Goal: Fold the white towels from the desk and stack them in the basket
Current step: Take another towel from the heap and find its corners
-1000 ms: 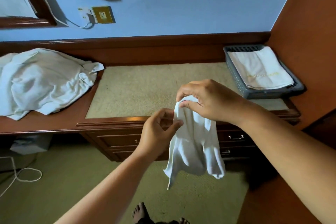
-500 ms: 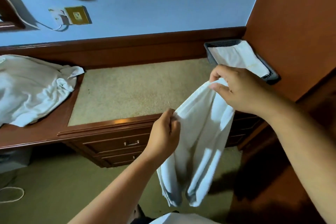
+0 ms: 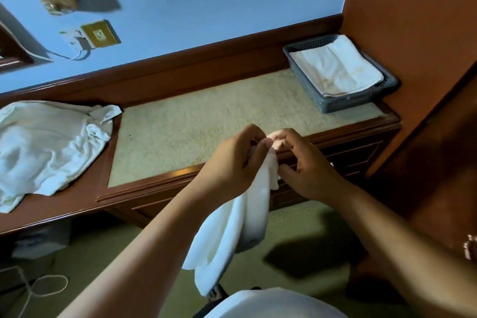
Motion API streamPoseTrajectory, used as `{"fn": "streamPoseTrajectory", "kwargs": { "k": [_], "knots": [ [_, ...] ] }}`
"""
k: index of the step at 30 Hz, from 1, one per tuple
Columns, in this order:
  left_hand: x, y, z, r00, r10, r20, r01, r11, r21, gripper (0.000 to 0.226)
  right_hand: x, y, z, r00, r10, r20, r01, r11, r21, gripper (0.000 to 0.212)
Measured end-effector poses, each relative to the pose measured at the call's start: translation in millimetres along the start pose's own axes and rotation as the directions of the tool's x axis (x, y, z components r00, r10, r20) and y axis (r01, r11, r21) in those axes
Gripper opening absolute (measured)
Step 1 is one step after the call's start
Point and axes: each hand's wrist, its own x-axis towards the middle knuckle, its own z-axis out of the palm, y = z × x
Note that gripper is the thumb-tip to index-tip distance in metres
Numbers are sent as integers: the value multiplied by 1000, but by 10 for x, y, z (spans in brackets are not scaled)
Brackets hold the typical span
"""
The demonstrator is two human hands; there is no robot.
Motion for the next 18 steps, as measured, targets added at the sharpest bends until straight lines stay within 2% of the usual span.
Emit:
{"fn": "streamPoseTrajectory", "kwargs": {
  "k": [3, 5, 8, 10, 13, 15, 18],
  "knots": [
    [-3, 21, -63, 1000, 3, -27, -3, 1000, 12, 13, 96, -70, 158, 988, -141, -61, 140, 990, -23, 19],
    [-1, 24, -108, 998, 14, -60, -13, 1000, 11, 10, 169, -107, 199, 981, -144, -129, 141, 990, -31, 11],
    [-1, -21, -179, 992, 43, -120, -40, 999, 21, 9, 310, -202, 170, 955, -76, -286, 16, 978, -209, 23],
    [-9, -80, -207, 986, 78, -148, -70, 996, 59, 15, 402, -349, 89, 942, -63, -329, -71, 922, -381, 25],
    [-11, -159, -184, 972, 95, -215, -85, 995, 56, 28, 536, -582, -105, 940, -156, -303, -47, 820, -570, 20],
    [-23, -175, -120, 969, 37, -243, -51, 997, -51, 31, 628, -702, -228, 931, -262, -256, 34, 757, -653, 25],
    [-103, -250, 6, 970, -45, -238, 2, 984, -179, 28, 744, -841, -359, 922, -343, -182, 123, 703, -701, 27]
  ]
}}
